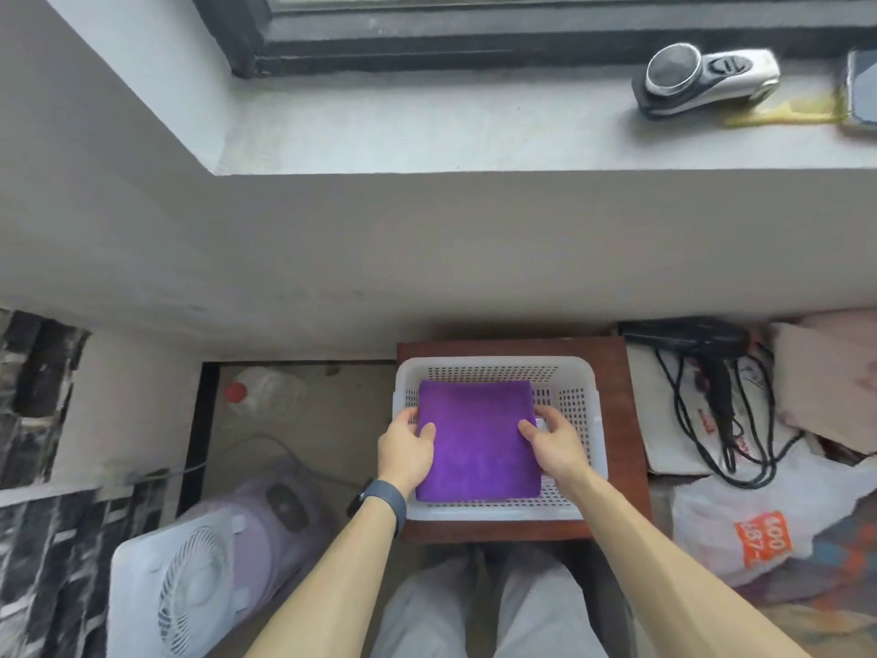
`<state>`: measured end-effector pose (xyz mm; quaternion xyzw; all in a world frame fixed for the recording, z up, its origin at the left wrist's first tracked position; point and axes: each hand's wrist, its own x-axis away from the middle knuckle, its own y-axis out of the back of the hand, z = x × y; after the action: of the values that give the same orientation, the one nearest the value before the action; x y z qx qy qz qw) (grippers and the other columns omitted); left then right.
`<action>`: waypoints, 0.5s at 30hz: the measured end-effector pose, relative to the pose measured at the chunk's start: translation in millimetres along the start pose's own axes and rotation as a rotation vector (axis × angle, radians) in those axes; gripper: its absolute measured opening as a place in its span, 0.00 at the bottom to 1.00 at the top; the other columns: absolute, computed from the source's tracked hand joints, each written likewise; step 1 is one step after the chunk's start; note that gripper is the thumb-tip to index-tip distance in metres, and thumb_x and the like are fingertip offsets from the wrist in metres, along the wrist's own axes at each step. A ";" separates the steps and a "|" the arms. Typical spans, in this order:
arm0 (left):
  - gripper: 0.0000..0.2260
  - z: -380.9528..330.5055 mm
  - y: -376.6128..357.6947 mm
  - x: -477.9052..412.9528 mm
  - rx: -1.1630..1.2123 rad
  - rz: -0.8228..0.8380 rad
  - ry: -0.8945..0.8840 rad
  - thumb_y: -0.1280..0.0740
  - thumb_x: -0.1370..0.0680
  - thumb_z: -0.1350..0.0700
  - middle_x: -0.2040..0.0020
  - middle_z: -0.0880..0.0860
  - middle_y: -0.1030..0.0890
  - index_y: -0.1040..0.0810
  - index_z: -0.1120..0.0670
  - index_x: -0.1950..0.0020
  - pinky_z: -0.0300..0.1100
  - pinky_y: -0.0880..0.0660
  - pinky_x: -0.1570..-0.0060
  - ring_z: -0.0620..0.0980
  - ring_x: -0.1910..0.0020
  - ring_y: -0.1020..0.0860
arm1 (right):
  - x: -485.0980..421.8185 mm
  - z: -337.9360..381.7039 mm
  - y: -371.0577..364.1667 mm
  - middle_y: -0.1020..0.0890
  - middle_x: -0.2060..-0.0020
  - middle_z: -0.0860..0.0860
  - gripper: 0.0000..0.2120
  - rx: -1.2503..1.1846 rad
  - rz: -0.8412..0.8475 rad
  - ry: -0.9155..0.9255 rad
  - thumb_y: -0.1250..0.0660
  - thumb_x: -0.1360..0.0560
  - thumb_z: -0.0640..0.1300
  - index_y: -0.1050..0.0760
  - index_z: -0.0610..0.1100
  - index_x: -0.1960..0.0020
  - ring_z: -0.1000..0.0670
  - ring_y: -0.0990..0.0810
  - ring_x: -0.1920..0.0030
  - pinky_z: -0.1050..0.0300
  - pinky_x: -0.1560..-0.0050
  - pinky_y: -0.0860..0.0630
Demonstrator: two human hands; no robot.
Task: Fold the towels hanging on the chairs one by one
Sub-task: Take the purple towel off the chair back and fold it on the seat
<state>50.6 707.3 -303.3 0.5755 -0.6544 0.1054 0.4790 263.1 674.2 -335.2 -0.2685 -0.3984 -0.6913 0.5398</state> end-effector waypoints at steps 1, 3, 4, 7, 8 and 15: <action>0.18 0.4 -0.4 -2.0 -0.021 -0.005 -0.006 0.38 0.18 0.53 0.38 0.53 0.20 0.30 0.52 0.27 0.46 0.22 0.43 0.54 0.42 0.20 | -2.5 -0.5 -2.0 0.20 0.41 0.50 0.12 -0.001 0.000 0.000 0.36 0.18 0.47 0.29 0.53 0.35 0.46 0.17 0.45 0.44 0.46 0.17; 0.19 2.1 -0.5 -5.3 -0.055 -0.026 -0.006 0.39 0.18 0.52 0.38 0.52 0.19 0.31 0.49 0.27 0.49 0.23 0.40 0.54 0.42 0.20 | -5.4 -1.1 -5.4 0.20 0.42 0.50 0.13 -0.004 0.001 -0.008 0.36 0.18 0.46 0.28 0.52 0.34 0.46 0.17 0.46 0.43 0.47 0.17; 0.19 2.8 -0.7 -6.6 -0.064 -0.037 -0.002 0.40 0.18 0.52 0.38 0.51 0.19 0.31 0.48 0.27 0.50 0.23 0.40 0.54 0.42 0.20 | -7.2 -1.8 -6.9 0.20 0.42 0.50 0.14 -0.004 0.006 -0.011 0.36 0.18 0.46 0.28 0.51 0.33 0.46 0.17 0.47 0.43 0.48 0.17; 0.22 1.9 -6.5 -4.5 -0.212 -0.082 -0.035 0.40 0.20 0.50 0.35 0.52 0.21 0.35 0.46 0.25 0.50 0.24 0.40 0.57 0.41 0.21 | -12.5 -2.2 -11.4 0.20 0.40 0.49 0.18 0.003 0.032 -0.020 0.36 0.18 0.47 0.30 0.50 0.29 0.49 0.17 0.49 0.50 0.53 0.15; 0.24 0.1 -10.5 -0.2 -0.297 -0.107 -0.068 0.40 0.20 0.51 0.32 0.52 0.24 0.37 0.46 0.24 0.49 0.24 0.41 0.58 0.40 0.22 | -13.5 -1.7 -12.2 0.21 0.40 0.50 0.18 0.010 0.031 -0.020 0.36 0.18 0.47 0.31 0.49 0.28 0.50 0.17 0.51 0.53 0.57 0.16; 0.25 1.9 -41.9 13.4 -0.593 -0.184 -0.424 0.37 0.22 0.53 0.24 0.52 0.38 0.36 0.50 0.25 0.49 0.25 0.39 0.54 0.30 0.31 | -19.1 -5.8 -15.2 0.23 0.34 0.50 0.21 0.125 -0.037 0.020 0.36 0.18 0.49 0.33 0.49 0.26 0.54 0.22 0.54 0.69 0.70 0.26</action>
<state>87.0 684.1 -311.5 0.4770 -0.6867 -0.2536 0.4864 254.1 681.1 -357.6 -0.2197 -0.4403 -0.6775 0.5466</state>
